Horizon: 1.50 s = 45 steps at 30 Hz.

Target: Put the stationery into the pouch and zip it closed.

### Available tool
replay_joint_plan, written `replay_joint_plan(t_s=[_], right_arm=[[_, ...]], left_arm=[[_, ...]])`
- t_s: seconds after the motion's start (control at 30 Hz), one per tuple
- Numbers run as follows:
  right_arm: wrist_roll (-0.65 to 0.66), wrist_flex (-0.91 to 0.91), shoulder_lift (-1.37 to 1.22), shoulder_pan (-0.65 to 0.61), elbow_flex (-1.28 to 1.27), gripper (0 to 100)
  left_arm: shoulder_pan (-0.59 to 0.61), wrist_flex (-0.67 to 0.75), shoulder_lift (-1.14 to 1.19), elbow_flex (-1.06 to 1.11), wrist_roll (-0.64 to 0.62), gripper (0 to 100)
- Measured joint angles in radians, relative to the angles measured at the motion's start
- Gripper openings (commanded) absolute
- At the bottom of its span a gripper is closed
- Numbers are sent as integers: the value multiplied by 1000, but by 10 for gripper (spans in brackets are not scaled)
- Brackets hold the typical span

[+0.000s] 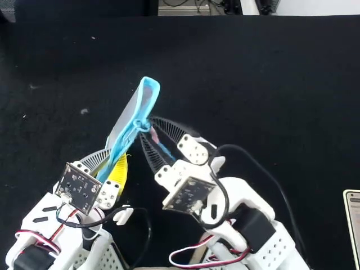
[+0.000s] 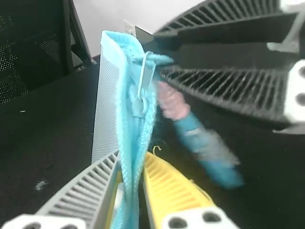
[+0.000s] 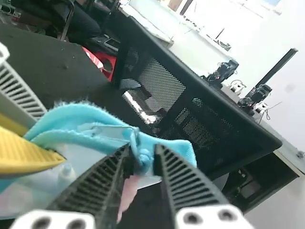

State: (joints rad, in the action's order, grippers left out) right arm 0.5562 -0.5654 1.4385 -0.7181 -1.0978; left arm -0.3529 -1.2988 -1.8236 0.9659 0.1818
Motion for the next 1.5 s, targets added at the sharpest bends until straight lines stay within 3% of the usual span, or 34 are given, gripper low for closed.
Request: replay_joint_plan(t_s=[0.37, 0.63, 1.0, 1.2, 1.5], right_arm=[[43, 5, 0, -2, 6, 11], [-58, 91, -3, 106, 6, 11], [-61, 117, -8, 109, 6, 11], [-63, 235, -198, 184, 14, 11], [-61, 247, -345, 229, 117, 11]], left_arm=[[0, 0, 0, 0, 0, 30], [-6, 2, 0, 0, 3, 30], [-8, 2, 2, 0, 3, 30], [-8, 9, 9, 0, 5, 29], [-8, 9, 11, 0, 5, 29]])
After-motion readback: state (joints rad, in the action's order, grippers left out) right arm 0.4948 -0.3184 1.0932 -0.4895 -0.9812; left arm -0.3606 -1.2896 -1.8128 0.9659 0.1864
